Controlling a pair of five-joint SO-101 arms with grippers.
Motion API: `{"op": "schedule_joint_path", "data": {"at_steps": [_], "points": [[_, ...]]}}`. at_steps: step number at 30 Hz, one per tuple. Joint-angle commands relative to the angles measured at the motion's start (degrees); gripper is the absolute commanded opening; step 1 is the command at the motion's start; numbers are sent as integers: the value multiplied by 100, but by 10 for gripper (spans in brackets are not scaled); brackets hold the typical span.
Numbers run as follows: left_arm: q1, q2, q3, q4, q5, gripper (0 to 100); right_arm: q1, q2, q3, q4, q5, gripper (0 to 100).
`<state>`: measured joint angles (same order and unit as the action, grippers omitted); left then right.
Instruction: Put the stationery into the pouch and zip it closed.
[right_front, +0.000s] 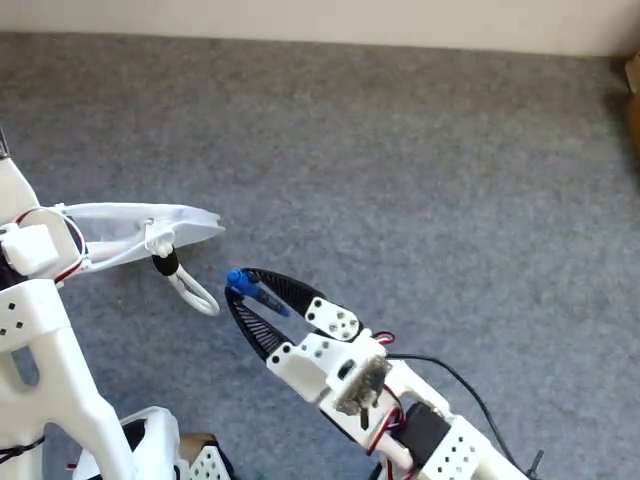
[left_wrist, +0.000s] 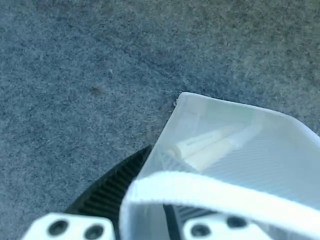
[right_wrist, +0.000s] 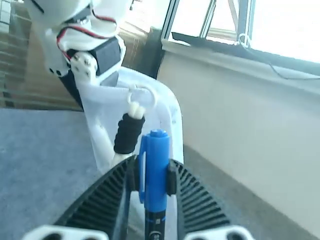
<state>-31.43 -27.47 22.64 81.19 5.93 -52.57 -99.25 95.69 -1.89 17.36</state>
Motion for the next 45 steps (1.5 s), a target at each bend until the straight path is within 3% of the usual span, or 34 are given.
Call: {"op": "schedule_joint_path", "data": {"at_steps": [1, 32, 45], "points": [[119, 215, 330, -97, 62, 8, -66, -409, 75, -145, 0, 5], [136, 207, 330, -97, 62, 8, -92, -593, -453, -145, -35, 5], [145, 207, 321, -114, 62, 8, -708, -585, -1209, -110, -35, 5]]}}
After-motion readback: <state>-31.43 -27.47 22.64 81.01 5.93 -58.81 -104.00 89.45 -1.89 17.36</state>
